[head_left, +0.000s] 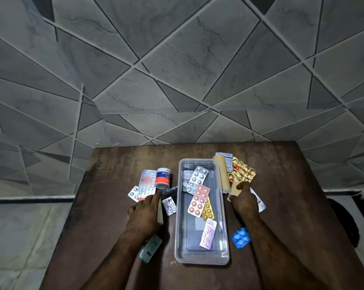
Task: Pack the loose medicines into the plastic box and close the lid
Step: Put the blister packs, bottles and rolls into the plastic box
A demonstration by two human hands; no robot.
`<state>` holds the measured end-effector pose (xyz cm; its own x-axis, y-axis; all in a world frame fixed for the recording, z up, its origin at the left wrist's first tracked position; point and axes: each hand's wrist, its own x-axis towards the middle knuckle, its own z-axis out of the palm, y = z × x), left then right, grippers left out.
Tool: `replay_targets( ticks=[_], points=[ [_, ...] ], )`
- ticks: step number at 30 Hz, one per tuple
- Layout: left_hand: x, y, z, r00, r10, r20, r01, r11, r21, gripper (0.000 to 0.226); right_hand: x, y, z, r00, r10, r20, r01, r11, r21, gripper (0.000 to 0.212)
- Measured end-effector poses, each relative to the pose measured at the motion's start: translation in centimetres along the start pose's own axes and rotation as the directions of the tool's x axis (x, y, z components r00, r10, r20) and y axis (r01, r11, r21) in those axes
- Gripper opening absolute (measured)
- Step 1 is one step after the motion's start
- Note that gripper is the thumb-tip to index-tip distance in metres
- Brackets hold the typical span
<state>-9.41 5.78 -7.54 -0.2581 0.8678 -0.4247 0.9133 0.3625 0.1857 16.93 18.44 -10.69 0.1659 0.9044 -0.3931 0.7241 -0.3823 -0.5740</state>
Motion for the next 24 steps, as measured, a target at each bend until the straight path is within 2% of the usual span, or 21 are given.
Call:
replay_targets(
  ticks=[5, 8, 11, 14, 18, 21, 24],
  points=[
    [-0.6, 1.1, -2.2, 0.994, 0.008, -0.112, -0.027, 0.986, -0.168, 0.088, -0.1, -0.3, -1.2, 1.000, 0.009, -0.004, -0.008, 0.992, 0.125, 0.038],
    [-0.7, 2.1, -3.4, 0.982, 0.040, -0.184, -0.102, 0.934, -0.342, 0.099, -0.9, -1.2, -3.0, 0.996, -0.043, -0.072, 0.057, 0.975, 0.216, 0.038],
    [-0.6, 3.2, -3.5, 0.971, 0.134, -0.196, -0.204, 0.895, -0.397, 0.106, -3.0, -2.6, -4.5, 0.986, -0.127, -0.106, 0.155, 0.931, 0.330, 0.036],
    [-1.2, 5.0, -3.2, 0.967, 0.211, -0.142, -0.247, 0.915, -0.320, 0.107, -5.6, -3.5, -5.0, 0.974, -0.223, -0.044, 0.225, 0.922, 0.316, 0.033],
    [-2.5, 6.8, -2.1, 0.960, 0.278, -0.022, -0.279, 0.957, -0.086, 0.109, -8.4, -3.6, -3.4, 0.936, -0.339, 0.094, 0.327, 0.936, 0.128, 0.033],
    [-3.0, 7.0, -0.6, 0.951, 0.308, 0.036, -0.310, 0.946, 0.091, 0.109, -9.6, -3.3, -1.8, 0.905, -0.387, 0.177, 0.398, 0.917, -0.027, 0.032],
    [-3.2, 6.8, 0.8, 0.943, 0.326, 0.067, -0.333, 0.925, 0.184, 0.106, -10.2, -2.8, -0.2, 0.889, -0.407, 0.210, 0.446, 0.875, -0.191, 0.031]
  ],
)
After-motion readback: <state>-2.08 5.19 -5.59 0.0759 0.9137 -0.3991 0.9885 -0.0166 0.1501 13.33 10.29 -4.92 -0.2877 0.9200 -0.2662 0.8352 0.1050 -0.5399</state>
